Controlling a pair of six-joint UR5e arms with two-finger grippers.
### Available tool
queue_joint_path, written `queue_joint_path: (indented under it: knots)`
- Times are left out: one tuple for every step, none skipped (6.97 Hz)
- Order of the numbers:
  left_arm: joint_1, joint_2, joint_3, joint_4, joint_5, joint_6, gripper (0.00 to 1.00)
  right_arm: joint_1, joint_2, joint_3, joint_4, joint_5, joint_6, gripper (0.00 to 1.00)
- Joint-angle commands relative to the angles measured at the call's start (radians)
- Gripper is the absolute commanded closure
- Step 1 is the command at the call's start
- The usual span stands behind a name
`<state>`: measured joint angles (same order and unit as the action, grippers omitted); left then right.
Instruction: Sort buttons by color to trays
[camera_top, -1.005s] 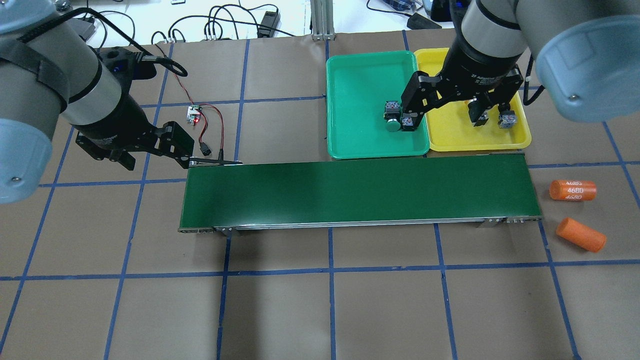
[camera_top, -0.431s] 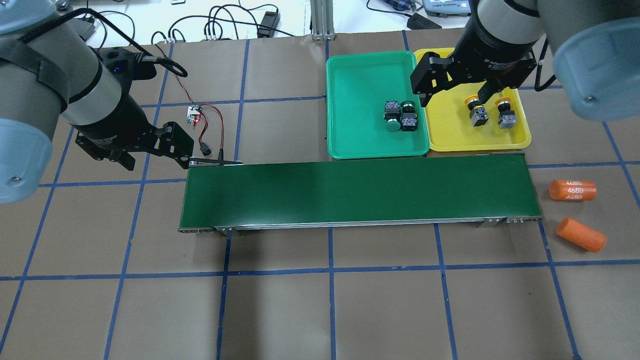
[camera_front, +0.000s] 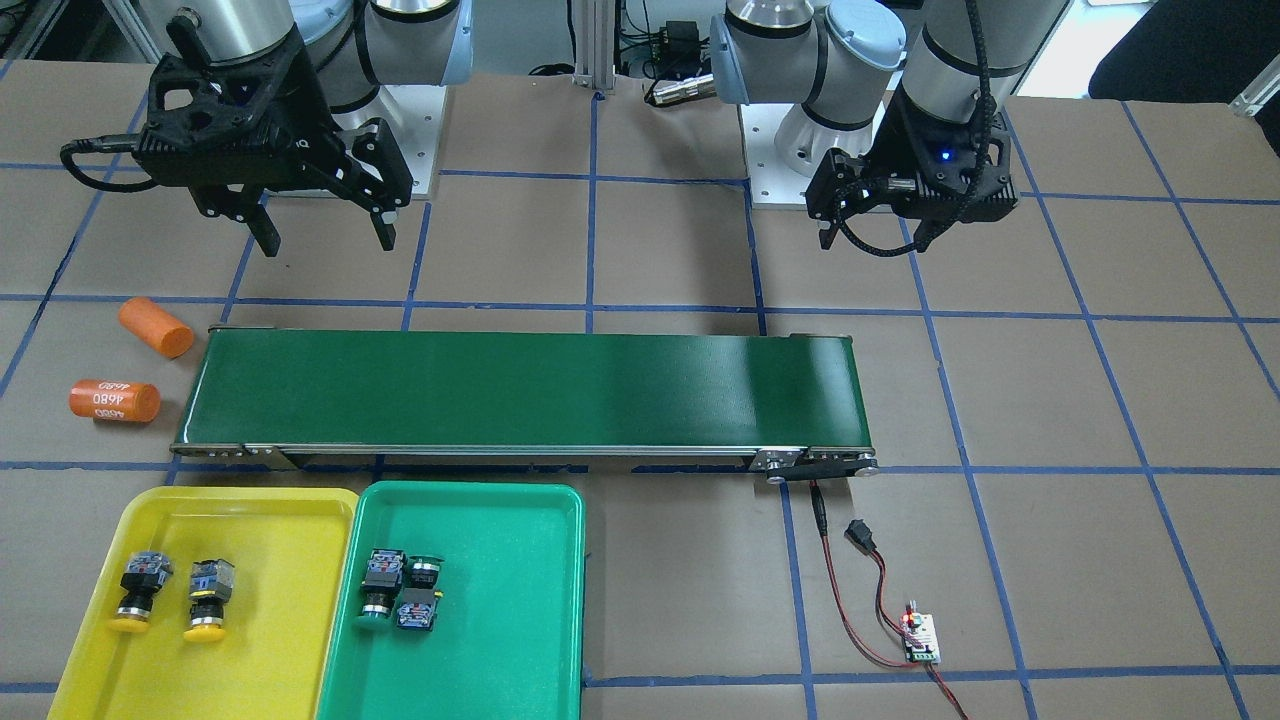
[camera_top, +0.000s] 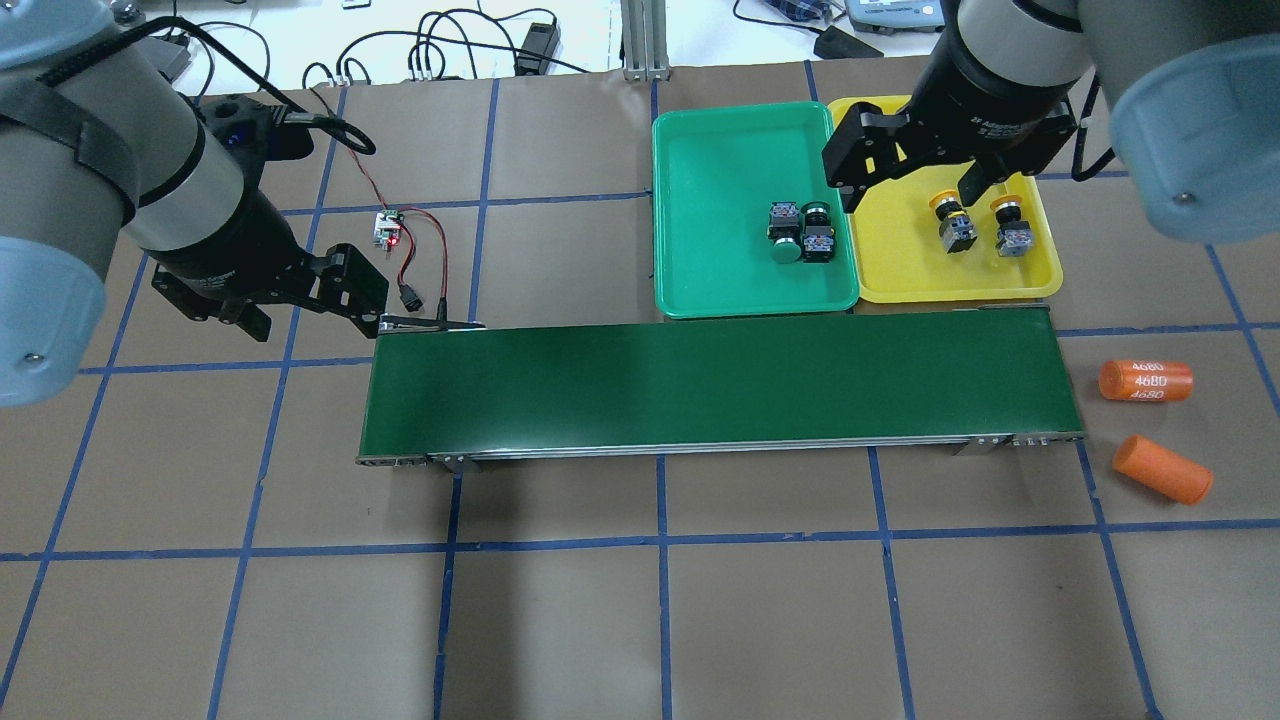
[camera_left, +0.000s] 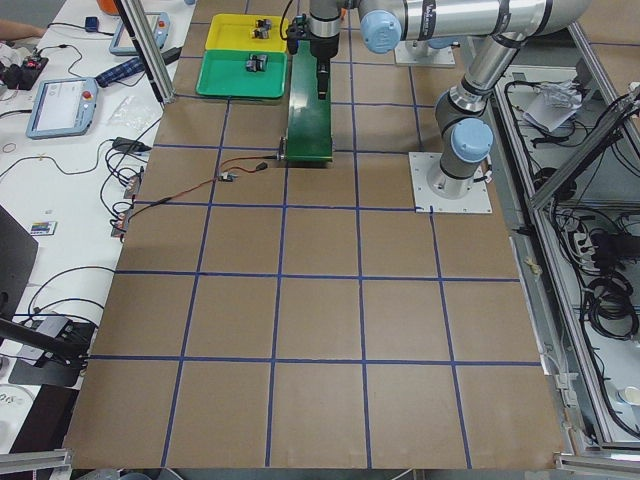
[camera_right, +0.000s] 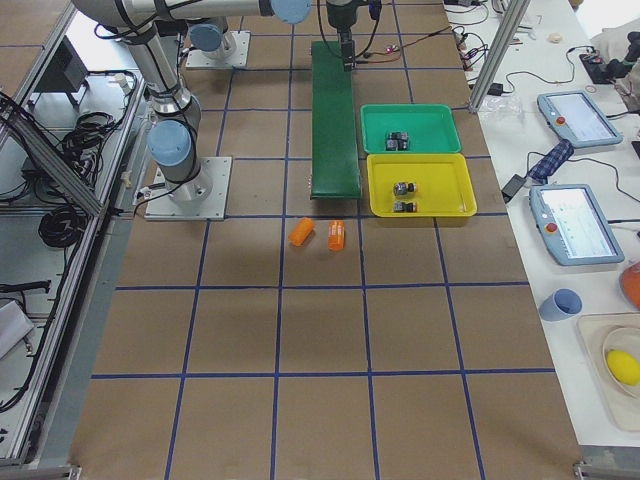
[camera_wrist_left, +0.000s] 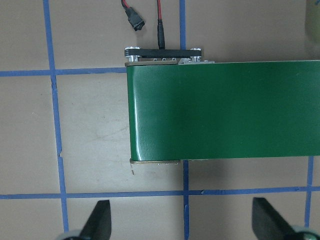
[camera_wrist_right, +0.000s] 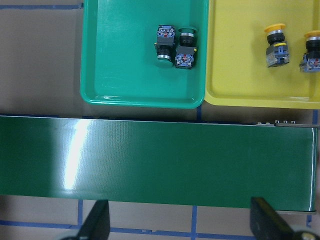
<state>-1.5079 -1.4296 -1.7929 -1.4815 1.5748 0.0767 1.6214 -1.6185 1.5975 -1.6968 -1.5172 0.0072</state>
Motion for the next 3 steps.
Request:
queue_joint_path:
  knots:
    - [0.000, 0.000, 0.001, 0.000, -0.001, 0.000, 0.00, 0.000, 0.000, 0.001, 0.000, -0.001, -0.003, 0.00]
    - [0.000, -0.002, 0.000, 0.000, -0.001, -0.002, 0.00, 0.000, 0.005, 0.001, -0.001, 0.003, -0.003, 0.00]
    - [0.000, -0.002, 0.000, 0.000, -0.002, -0.002, 0.00, 0.000, 0.003, 0.001, -0.001, 0.003, -0.003, 0.00]
